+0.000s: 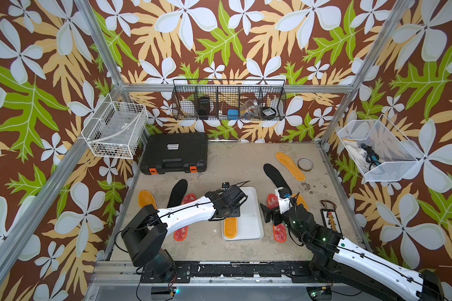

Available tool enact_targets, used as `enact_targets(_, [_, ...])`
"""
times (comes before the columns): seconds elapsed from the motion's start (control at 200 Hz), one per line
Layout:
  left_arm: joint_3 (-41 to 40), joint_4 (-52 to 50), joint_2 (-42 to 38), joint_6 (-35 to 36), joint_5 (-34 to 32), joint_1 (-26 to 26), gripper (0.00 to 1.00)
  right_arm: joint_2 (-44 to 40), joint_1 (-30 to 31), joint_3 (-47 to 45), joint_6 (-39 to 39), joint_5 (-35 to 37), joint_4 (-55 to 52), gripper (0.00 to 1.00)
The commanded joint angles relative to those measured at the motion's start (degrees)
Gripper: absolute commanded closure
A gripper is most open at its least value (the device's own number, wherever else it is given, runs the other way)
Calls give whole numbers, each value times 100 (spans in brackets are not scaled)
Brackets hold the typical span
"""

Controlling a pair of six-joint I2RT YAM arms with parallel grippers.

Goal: Put the insoles into the storage box
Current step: Place the insole in the storage box.

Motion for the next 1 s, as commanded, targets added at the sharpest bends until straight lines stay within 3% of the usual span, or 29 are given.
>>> enact_targets(0.0, [72, 115, 199, 27, 21, -8, 39, 38, -1, -32, 56, 87, 33, 0])
enact_targets(0.43, [177, 82, 874, 21, -166, -10, 33, 13, -1, -69, -17, 210, -7, 0])
enact_targets(0.505, [237, 44, 916, 48, -212, -5, 29, 56, -1, -65, 5, 239, -49, 0])
enact_targets(0.606, [341, -68, 920, 68, -353, -6, 14, 65, -1, -65, 75, 273, -83, 0])
enact_targets(0.806, [587, -292, 776, 137, -701, -12, 14, 34, -28, 24, 426, 704, -434, 0])
enact_targets(0.901, [740, -375, 656, 202, -800, -11, 15, -30, -317, 122, 686, 733, -789, 1])
enact_targets(0.991, [948, -486, 435, 305, -923, -19, 16, -144, -956, 240, 860, 311, -1138, 0])
